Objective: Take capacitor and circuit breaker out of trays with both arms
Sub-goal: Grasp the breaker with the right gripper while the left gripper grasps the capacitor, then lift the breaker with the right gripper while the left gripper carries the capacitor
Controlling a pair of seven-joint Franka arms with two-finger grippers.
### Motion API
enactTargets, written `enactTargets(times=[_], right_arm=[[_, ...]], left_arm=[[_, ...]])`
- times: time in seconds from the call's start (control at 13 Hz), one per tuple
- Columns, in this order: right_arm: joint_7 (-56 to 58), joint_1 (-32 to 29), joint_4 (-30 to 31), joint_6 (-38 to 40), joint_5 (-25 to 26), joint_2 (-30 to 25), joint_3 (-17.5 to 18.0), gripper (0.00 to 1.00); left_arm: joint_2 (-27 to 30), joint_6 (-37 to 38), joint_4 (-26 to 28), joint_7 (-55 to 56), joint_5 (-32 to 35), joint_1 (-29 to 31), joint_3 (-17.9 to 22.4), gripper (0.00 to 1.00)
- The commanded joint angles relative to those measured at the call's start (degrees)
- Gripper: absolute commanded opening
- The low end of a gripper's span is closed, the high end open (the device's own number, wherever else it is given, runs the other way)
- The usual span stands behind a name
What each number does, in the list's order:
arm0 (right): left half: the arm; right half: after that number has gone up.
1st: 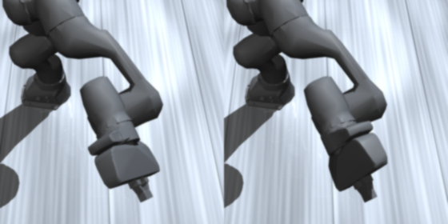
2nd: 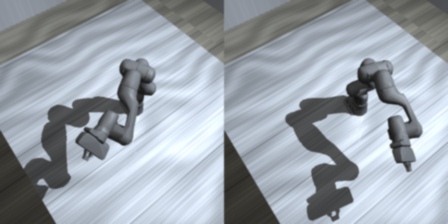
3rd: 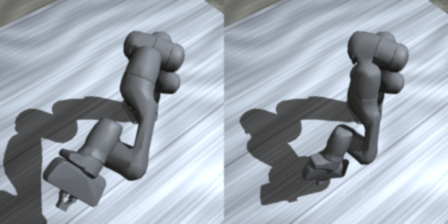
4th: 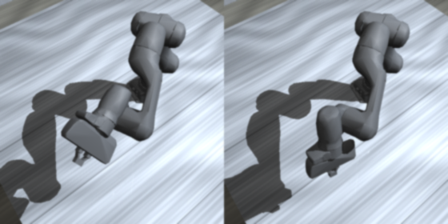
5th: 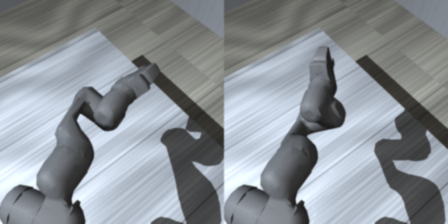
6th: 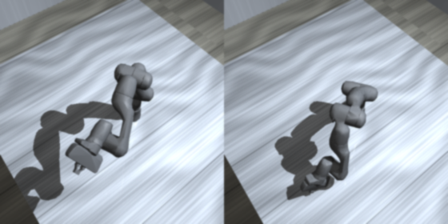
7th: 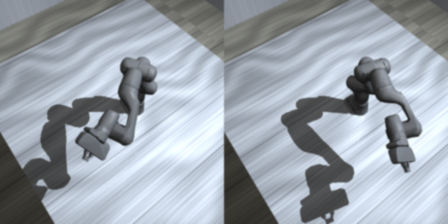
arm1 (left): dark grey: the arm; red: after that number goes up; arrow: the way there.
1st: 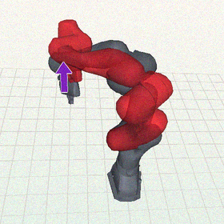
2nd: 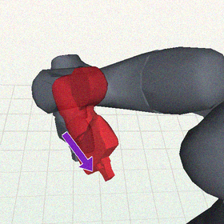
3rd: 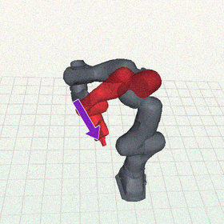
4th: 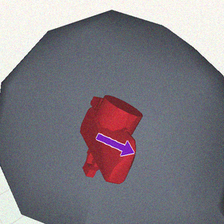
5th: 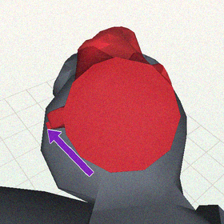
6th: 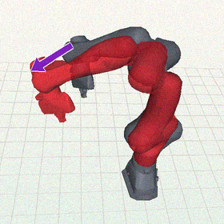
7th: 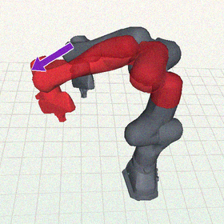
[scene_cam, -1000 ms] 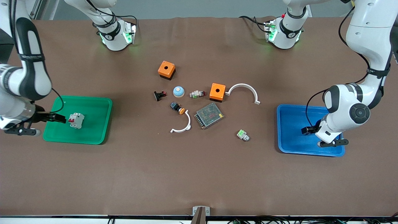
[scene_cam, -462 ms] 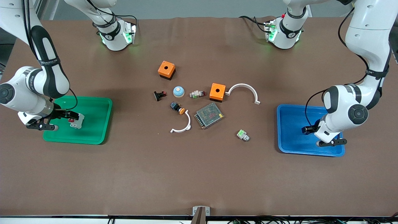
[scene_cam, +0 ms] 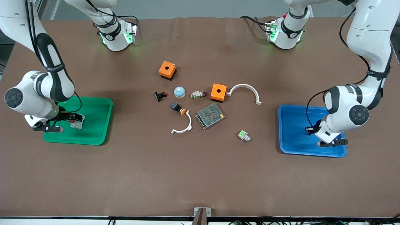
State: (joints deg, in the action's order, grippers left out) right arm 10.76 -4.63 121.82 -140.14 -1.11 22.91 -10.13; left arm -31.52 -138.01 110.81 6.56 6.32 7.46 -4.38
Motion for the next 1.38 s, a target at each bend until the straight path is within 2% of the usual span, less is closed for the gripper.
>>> enactTargets(times=[0.0, 0.23, 0.31, 0.46, 0.62, 0.85, 1.08, 1.31], right_arm=[[0.7, -0.7, 0.6, -0.7, -0.3, -0.4, 0.5, 0.68], [0.6, -0.8, 0.5, -0.4, -0.4, -0.3, 0.5, 0.44], [0.6, -0.8, 0.5, -0.3, -0.4, -0.3, 0.5, 0.37], [0.6, -0.7, 0.5, -0.3, -0.4, -0.2, 0.5, 0.29], [0.6, -0.6, 0.5, -0.3, -0.5, -0.1, 0.5, 0.2], [0.3, 0.1, -0.3, 1.4, -0.7, -1.3, 1.0, 0.15], [-0.5, 1.2, -4.5, 9.3, -2.9, -4.7, 3.5, 0.14], [-12.1, 8.2, -13.9, 22.7, -2.9, -5.8, 4.3, 0.14]], left_arm=[[0.8, 0.6, -0.2, -1.0, 1.0, 0.1, -0.1, 0.0], [2.3, 1.7, -0.8, -0.5, 1.0, -0.4, -0.5, 0.0], [3.1, 1.7, -0.9, 0.1, 0.8, -0.2, -1.9, 0.0], [5.9, 3.6, -1.1, 1.7, 0.6, -0.4, -3.6, 0.0], [8.5, 8.3, -3.4, 5.3, 0.6, -0.3, -7.1, 0.0], [8.9, 15.7, -7.7, 16.7, 0.6, -0.3, -15.4, 0.0], [8.1, 15.7, -8.0, 26.5, 0.9, -1.2, -21.3, 0.0], [5.7, 14.4, -8.2, 31.5, 1.3, -6.7, -21.5, 0.0]])
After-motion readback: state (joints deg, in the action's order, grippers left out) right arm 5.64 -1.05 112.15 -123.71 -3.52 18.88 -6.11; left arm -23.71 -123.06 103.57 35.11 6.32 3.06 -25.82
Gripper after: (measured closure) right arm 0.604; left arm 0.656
